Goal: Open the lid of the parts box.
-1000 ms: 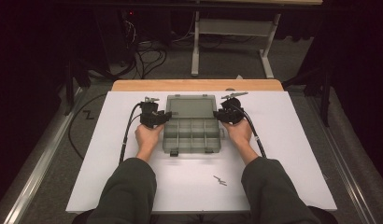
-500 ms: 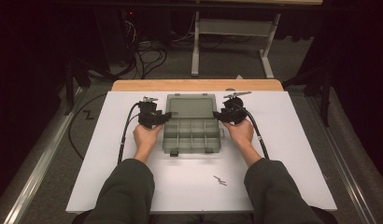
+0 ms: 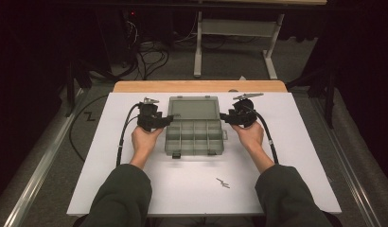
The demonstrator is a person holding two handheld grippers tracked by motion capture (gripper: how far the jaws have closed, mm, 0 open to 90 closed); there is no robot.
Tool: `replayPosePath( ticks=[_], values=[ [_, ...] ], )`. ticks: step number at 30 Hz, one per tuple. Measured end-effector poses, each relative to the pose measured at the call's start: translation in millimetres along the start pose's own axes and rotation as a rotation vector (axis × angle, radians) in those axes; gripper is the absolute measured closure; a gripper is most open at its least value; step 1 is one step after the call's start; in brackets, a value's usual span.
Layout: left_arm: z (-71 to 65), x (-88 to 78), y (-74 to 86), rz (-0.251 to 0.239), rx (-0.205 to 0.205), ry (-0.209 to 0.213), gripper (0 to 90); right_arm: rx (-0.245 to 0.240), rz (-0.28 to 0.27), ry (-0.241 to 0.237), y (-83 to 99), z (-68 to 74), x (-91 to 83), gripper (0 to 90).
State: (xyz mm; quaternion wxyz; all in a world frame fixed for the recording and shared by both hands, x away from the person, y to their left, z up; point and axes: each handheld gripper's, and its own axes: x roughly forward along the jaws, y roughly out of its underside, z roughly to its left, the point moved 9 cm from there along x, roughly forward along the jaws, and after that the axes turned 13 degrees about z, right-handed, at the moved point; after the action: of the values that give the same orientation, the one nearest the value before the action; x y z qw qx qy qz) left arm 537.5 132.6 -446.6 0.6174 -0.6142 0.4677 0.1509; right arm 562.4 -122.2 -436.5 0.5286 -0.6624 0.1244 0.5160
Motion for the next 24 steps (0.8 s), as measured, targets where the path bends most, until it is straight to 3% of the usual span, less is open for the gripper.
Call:
replayPosePath(
  ticks=[16,24],
  values=[
    [-8.7,-29.9,11.9,-0.021,0.059,0.01,41.5,-0.067,-0.052,-0.033,15.4,12.4,-32.1,47.1],
    [-19.0,-44.4,19.8,-0.024,0.099,0.016,40.1,-0.064,-0.067,-0.054,29.0,10.6,-46.5,44.9]
  ],
)
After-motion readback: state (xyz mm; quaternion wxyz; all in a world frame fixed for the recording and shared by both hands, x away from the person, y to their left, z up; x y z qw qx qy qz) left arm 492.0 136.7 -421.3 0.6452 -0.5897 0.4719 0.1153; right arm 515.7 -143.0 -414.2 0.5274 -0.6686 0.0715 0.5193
